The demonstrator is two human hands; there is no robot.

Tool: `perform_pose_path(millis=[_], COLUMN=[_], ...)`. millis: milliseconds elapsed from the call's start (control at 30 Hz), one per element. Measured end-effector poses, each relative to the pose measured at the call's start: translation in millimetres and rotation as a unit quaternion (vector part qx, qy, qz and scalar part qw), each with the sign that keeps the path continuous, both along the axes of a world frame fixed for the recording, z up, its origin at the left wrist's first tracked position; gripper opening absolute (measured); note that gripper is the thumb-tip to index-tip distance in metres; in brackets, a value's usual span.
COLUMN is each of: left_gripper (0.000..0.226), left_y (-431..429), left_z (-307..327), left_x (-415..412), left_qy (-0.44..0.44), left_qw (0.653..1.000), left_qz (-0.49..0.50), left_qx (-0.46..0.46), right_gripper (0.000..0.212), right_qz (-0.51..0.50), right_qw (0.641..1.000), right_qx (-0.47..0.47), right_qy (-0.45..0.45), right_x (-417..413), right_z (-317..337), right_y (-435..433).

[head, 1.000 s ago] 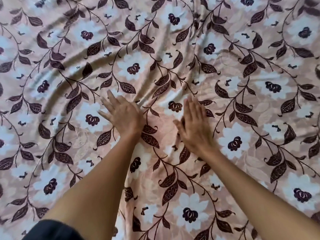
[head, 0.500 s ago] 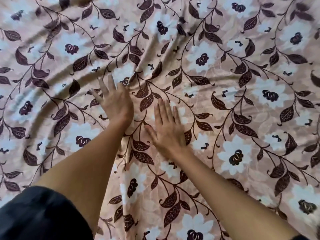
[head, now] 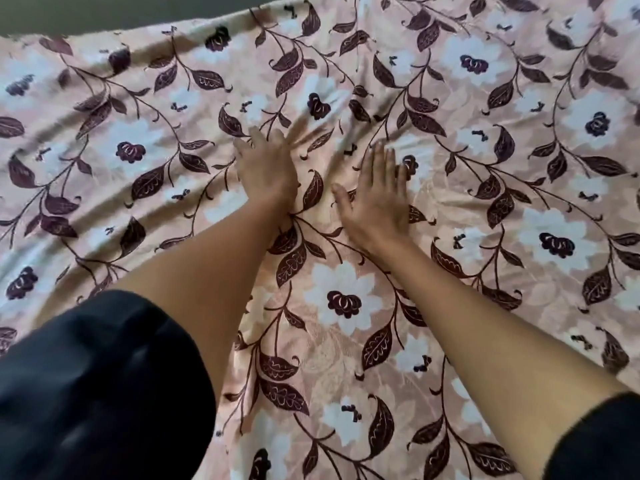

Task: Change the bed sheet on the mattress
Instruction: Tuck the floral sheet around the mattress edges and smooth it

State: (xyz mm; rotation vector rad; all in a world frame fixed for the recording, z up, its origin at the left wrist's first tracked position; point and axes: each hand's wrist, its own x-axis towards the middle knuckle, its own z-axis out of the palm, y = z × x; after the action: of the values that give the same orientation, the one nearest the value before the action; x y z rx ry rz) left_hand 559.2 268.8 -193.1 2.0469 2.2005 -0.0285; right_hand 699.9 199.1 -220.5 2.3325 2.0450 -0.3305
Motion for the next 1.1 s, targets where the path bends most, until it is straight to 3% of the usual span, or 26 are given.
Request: perform_pose_path(millis=[133,200,333,433,500,600,734,800,867,967,1034,1100], left_gripper=[0.029,0.035,0.063,0.068,0.054,0.018,0.030,0.027,0.029,0.048,0.059,0.068], left_y=[10,23,62,98,117,122,119,124,133,149,165,184], left_z=[0,4,8,9,6,-3,-2,6,10,13,14,17], left_x=[-16,-14,-3,9,17,15,-1,-4,-4,6,14,18], left_qy=[0.009,0.004,0.010,0.037,-0.007,-0.049,-0.047,-0.054,-0.064,-0.074,-0.066,-0.088], left_qw=[0.999,0.998,0.997,0.997,0.998,0.997,0.993,0.993,0.994,0.996,0.998,0.996], left_qz=[0.008,0.023,-0.027,-0.067,-0.050,-0.053,-0.057,-0.048,-0.019,0.004,0.003,0.021], left_qx=[0.045,0.054,0.067,0.010,-0.036,0.019,0.095,0.091,0.085,0.056,0.015,-0.027], right_gripper=[0.076,0.078,0.071,0.076,0.079,0.079,0.077,0.074,0.071,0.071,0.076,0.081], right_qz=[0.143,0.211,0.086,-0.003,-0.019,-0.014,0.102,0.216,0.246,0.087,-0.022,-0.070], right_qw=[0.989,0.977,0.995,0.999,0.999,0.999,0.995,0.976,0.969,0.996,1.000,0.997], right_qx=[-0.014,-0.008,0.033,-0.013,-0.022,-0.009,-0.011,-0.015,0.004,0.024,-0.011,-0.043], right_qy=[0.020,0.032,0.025,-0.035,-0.039,-0.030,0.009,0.000,-0.002,0.014,0.000,0.001], right_x=[-41,-33,25,63,64,34,-12,-18,-6,33,61,73], right_z=[1,4,7,6,5,1,4,8,10,12,15,17], right_y=[7,15,48,78,97,115,118,118,124,145,165,185])
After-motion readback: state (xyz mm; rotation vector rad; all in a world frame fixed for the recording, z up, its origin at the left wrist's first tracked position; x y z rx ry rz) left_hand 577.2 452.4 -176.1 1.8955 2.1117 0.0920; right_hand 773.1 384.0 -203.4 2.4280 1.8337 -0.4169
